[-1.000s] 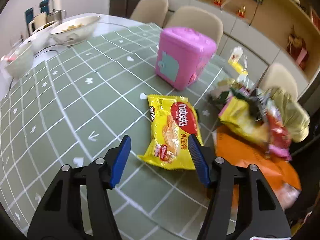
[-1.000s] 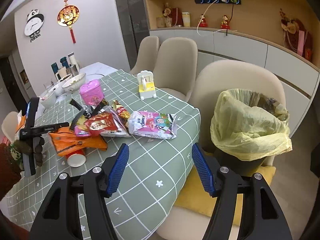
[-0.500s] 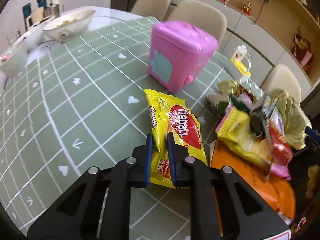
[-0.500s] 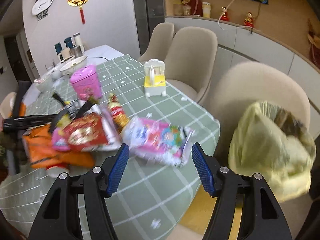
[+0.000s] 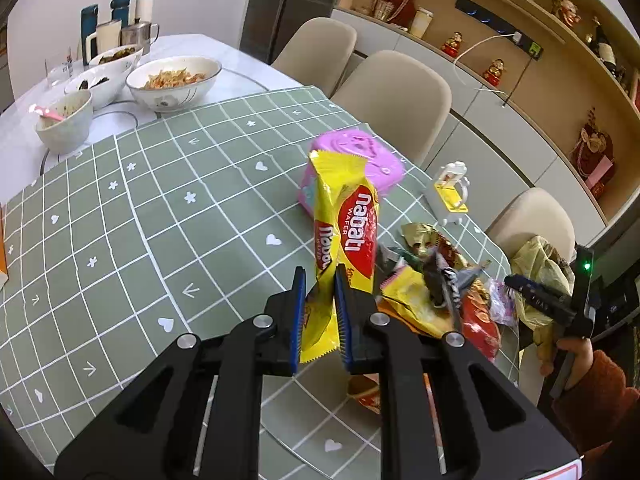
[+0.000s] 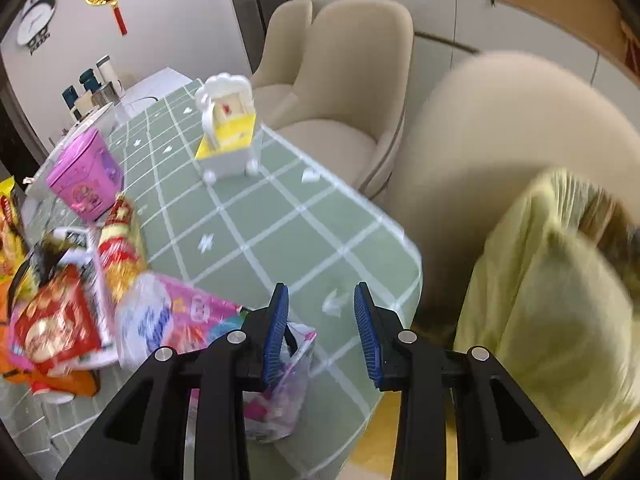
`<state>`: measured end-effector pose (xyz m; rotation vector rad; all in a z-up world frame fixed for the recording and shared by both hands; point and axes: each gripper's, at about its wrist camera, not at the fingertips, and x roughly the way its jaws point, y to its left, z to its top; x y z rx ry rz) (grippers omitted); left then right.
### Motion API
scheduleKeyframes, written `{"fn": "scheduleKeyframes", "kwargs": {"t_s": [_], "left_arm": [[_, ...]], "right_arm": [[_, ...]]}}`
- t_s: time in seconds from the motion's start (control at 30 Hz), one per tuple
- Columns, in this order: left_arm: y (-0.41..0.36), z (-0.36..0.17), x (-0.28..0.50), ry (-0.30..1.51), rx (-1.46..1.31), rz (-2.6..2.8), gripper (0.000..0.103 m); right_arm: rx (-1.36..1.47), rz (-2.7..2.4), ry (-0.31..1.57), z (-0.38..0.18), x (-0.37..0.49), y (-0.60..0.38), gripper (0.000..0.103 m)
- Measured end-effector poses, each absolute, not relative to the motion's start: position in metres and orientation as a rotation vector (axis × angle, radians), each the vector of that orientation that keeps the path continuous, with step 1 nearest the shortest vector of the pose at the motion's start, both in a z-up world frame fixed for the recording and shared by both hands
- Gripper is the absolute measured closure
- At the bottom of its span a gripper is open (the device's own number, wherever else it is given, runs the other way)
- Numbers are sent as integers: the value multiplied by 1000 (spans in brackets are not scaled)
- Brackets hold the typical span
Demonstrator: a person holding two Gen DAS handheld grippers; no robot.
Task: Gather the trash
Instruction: 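Grasp the yellow nabati wafer pack with the left gripper while the right grasps the pink wrapper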
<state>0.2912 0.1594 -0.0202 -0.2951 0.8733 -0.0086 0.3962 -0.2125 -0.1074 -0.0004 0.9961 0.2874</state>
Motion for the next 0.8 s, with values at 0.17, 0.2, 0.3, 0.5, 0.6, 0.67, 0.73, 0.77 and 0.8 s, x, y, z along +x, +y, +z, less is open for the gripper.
{"fn": "scheduleKeyframes", "kwargs": {"t_s": [0.17,0.2,0.3,0.5,0.6,0.67,0.73,0.77,0.8], "left_arm": [[151,-19,290,862,-277,-33,89],[151,-20,290,862,-279,-31,89],[156,-22,290,858,-295,-26,89],[176,-28,288,859,-331,4,90],[186,-28,281,849,-360,9,91],[191,-27,277,843,-362,10,92],[195,-30,273,846,-356,10,92],[198,-34,271,857,-354,11,92],[200,-39,270,873,-354,10,92]], "right_arm": [[97,382,1061,-113,350,-209,70],[102,414,1042,-108,338,-206,70],[77,433,926,-88,316,-198,69],[1,496,926,-82,318,-162,51],[-31,452,937,-93,328,-145,51],[-36,422,955,-97,337,-142,51],[-44,398,971,-104,341,-143,51],[-42,398,982,-105,339,-146,51],[-39,401,990,-108,342,-146,51]]}}
